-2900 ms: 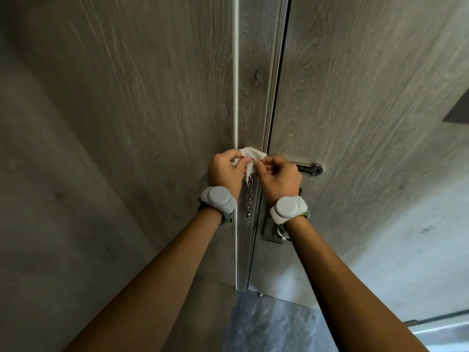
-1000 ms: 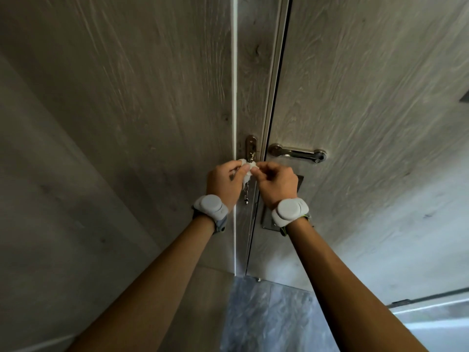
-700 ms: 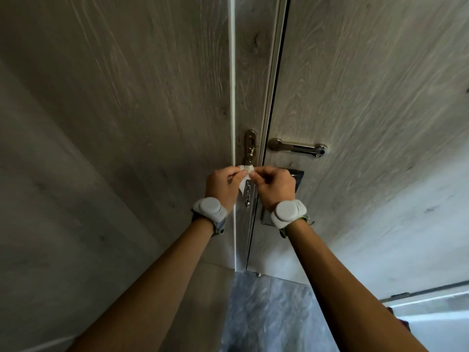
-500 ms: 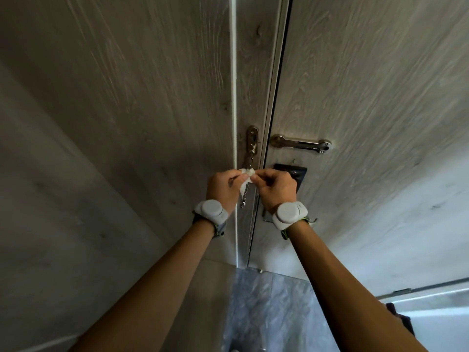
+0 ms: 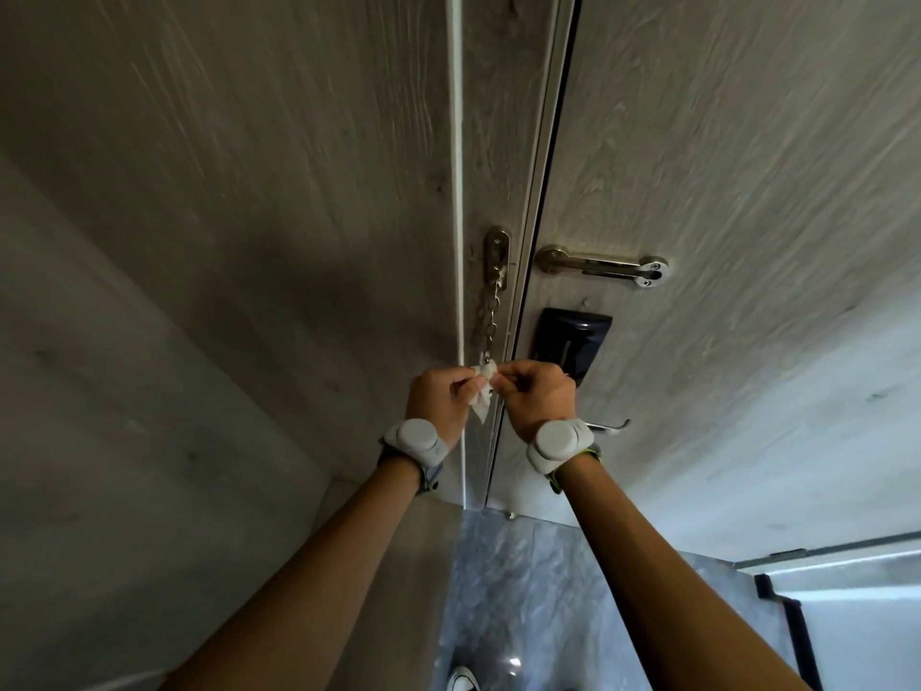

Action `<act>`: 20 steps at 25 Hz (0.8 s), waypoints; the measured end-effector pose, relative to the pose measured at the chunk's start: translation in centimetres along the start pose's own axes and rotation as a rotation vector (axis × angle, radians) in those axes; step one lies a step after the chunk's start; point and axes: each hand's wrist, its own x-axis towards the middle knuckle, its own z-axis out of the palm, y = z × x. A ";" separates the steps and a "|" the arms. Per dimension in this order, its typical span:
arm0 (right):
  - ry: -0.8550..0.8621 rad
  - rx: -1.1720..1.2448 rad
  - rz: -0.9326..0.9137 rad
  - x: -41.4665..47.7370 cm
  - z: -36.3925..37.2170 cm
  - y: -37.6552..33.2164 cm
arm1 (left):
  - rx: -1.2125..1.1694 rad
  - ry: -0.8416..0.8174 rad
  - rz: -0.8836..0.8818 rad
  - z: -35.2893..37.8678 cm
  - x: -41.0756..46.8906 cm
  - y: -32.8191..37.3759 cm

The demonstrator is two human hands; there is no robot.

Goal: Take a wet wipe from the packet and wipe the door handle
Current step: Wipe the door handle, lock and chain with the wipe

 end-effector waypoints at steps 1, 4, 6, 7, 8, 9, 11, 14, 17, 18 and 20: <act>-0.010 -0.001 0.011 -0.2 0.2 0.3 | 0.000 -0.001 -0.011 0.2 -0.3 -0.3; -0.018 -0.019 0.038 -0.8 0.6 0.8 | 0.008 -0.011 -0.043 0.6 -0.9 -0.8; -0.034 -0.021 0.053 -1.1 0.6 1.1 | 0.011 -0.025 -0.070 0.8 -1.3 -1.1; -0.050 -0.025 0.057 -1.4 0.6 1.2 | 0.019 -0.031 -0.074 0.8 -1.6 -1.1; -0.065 -0.029 0.062 -1.6 0.5 1.4 | 0.027 -0.036 -0.075 0.7 -1.9 -1.1; -0.078 -0.029 0.069 -1.8 0.4 1.5 | 0.033 -0.042 -0.073 0.6 -2.2 -1.0; -0.095 -0.013 0.103 -2.5 0.1 1.7 | 0.063 -0.054 -0.060 0.3 -2.8 -0.8; -0.101 -0.015 0.141 -3.5 -0.6 2.0 | 0.078 -0.053 -0.051 -0.4 -3.7 -0.4; -0.085 0.023 0.159 -4.8 -1.5 1.9 | 0.061 -0.038 -0.047 -0.9 -5.0 0.2; -0.071 0.044 0.166 -5.4 -2.0 1.7 | 0.059 -0.029 -0.044 -1.0 -5.5 0.7; -0.040 0.071 0.172 -6.3 -2.8 1.3 | 0.057 -0.007 -0.044 -1.3 -6.2 1.5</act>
